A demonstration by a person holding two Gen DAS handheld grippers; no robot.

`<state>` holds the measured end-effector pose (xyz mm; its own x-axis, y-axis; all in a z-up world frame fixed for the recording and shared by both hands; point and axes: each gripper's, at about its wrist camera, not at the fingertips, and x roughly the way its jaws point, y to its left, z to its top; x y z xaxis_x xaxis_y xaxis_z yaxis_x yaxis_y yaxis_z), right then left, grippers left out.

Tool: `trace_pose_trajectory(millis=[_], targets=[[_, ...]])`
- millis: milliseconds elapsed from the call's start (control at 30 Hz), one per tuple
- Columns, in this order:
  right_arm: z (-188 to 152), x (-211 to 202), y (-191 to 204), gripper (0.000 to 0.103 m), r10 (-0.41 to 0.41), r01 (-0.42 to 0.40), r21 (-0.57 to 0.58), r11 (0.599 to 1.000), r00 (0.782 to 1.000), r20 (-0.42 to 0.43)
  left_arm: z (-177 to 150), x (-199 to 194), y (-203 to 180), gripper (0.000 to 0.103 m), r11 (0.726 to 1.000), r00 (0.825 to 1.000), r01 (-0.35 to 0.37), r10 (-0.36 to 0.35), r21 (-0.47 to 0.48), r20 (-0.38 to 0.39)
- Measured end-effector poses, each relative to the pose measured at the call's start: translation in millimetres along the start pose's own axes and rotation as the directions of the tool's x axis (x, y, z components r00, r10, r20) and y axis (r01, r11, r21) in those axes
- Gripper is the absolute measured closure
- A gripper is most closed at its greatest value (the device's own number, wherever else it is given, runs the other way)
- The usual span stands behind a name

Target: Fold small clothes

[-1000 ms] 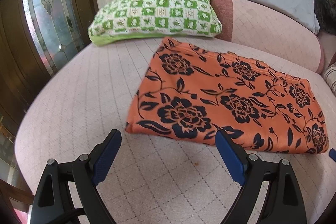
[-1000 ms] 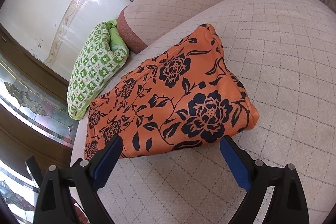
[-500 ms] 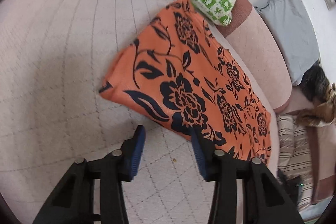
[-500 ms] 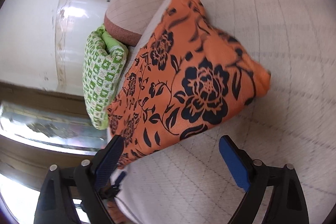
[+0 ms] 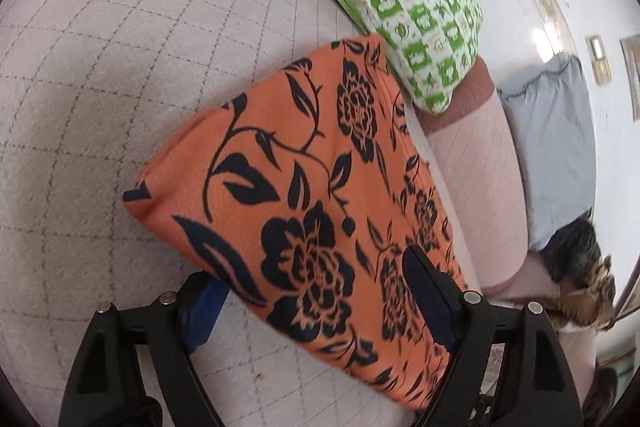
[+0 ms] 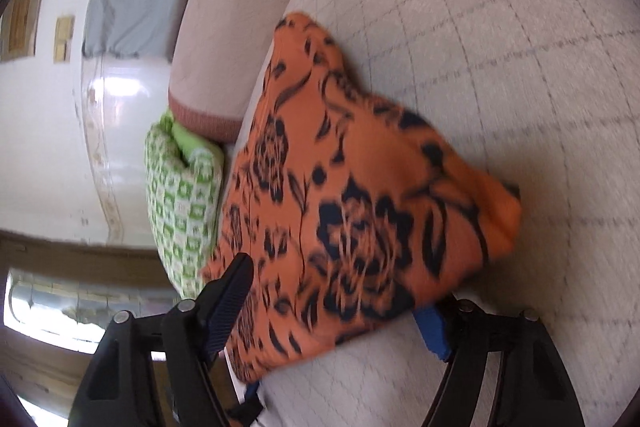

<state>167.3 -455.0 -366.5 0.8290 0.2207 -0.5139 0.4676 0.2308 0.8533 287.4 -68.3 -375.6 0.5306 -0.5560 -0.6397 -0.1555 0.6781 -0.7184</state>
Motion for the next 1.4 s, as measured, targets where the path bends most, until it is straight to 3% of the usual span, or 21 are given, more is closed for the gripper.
trace_pose_trajectory(millis=[33, 100, 133, 200, 300, 400, 700, 800, 867, 1033, 1100, 1200, 1333, 1400], targets=[[1.7, 2.7, 1.5, 0.024, -0.003, 0.003, 0.003, 1.0, 1.0, 0.027, 0.3, -0.3, 0.8, 0.027, 1.0, 1.0, -0.009, 0.009, 0.002, 0.008], [3.1, 9.5, 10.0, 0.023, -0.026, 0.028, -0.029, 0.999, 0.997, 0.077, 1.7, 3.4, -0.5, 0.06, 0.998, 0.998, -0.06, 0.059, 0.024, 0.026], [3.8, 12.2, 14.7, 0.023, -0.037, 0.041, -0.049, 0.998, 0.995, 0.094, 3.3, 4.8, -0.2, 0.066, 0.996, 0.997, -0.077, 0.076, 0.033, 0.029], [5.4, 18.7, 23.7, 0.029, -0.054, 0.066, -0.089, 0.994, 0.99, 0.13, 6.5, 7.8, 2.9, 0.072, 0.996, 0.996, -0.081, 0.08, 0.043, 0.029], [11.7, 38.6, 30.2, 0.08, -0.105, 0.124, -0.141, 0.982, 0.985, 0.137, 11.1, 8.4, 5.4, 0.078, 0.997, 0.998, -0.056, 0.055, 0.061, 0.021], [14.5, 42.2, 30.1, 0.081, -0.101, 0.121, -0.137, 0.983, 0.985, 0.141, 11.7, 6.1, 6.1, 0.082, 0.998, 0.999, -0.026, 0.025, 0.065, 0.021], [-9.9, 9.3, 71.1, 0.086, -0.072, 0.152, -0.362, 0.92, 0.972, 0.225, -2.3, -34.1, -12.4, 0.087, 0.984, 0.996, 0.05, -0.061, 0.169, 0.06], [-23.1, -6.4, 77.6, 0.086, -0.082, 0.185, -0.433, 0.882, 0.966, 0.246, -17.8, -50.4, -10.4, 0.087, 0.982, 0.996, 0.055, -0.066, 0.181, 0.054], [-29.6, -18.2, 75.8, 0.086, -0.079, 0.18, -0.438, 0.881, 0.968, 0.24, -33.5, -64.1, -5.4, 0.087, 0.981, 0.997, 0.043, -0.054, 0.187, 0.054], [-39.3, -51.5, 59.4, 0.086, -0.1, 0.197, -0.422, 0.885, 0.966, 0.239, -61.7, -75.1, 10.4, 0.086, 0.984, 0.999, -0.028, 0.023, 0.174, 0.03], [-35.5, -48.9, 45.0, 0.084, -0.165, 0.229, -0.41, 0.883, 0.969, 0.185, -65.3, -72.6, 17.6, 0.083, 0.983, 0.998, -0.064, 0.065, 0.17, 0.003], [-27.9, -43.6, 19.2, 0.082, -0.248, 0.265, -0.345, 0.901, 0.964, 0.094, -62.2, -83.1, 29.7, 0.076, 0.991, 0.998, -0.057, 0.058, 0.124, -0.011], [-15.4, -78.0, -5.8, 0.08, -0.129, 0.141, -0.2, 0.97, 0.989, 0.072, -54.9, -108.7, 44.9, 0.072, 0.993, 0.996, -0.08, 0.076, 0.092, 0.044], [-10.5, -95.4, -18.8, 0.08, -0.101, 0.11, -0.116, 0.987, 0.991, 0.085, -52.6, -122.5, 47.2, 0.067, 0.986, 0.987, -0.131, 0.12, 0.103, 0.104]])
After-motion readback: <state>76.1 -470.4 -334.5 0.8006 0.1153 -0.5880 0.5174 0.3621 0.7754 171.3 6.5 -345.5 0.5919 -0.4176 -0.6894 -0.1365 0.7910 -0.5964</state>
